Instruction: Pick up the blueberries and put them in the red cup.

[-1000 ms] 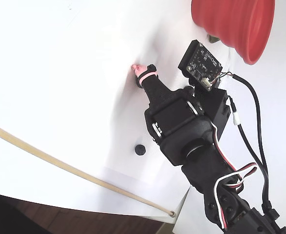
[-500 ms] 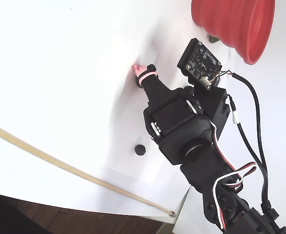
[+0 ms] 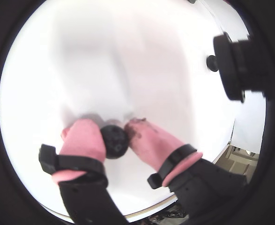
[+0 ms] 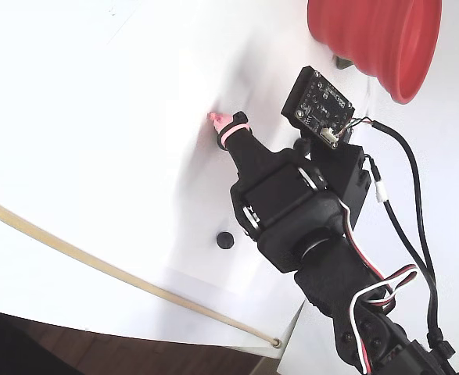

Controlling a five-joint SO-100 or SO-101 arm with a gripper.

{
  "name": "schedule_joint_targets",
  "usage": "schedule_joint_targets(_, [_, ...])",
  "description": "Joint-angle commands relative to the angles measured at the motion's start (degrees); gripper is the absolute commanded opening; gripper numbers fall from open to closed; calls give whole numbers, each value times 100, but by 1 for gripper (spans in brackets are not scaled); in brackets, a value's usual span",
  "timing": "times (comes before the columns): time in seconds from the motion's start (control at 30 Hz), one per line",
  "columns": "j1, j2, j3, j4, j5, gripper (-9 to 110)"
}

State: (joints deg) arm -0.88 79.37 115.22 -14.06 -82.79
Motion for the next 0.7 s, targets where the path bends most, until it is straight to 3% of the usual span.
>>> schedule_joint_targets(0.0, [-9,870,-26,44,-88,11])
schedule_joint_targets(0.67, [44,1775,0,387,-545,11])
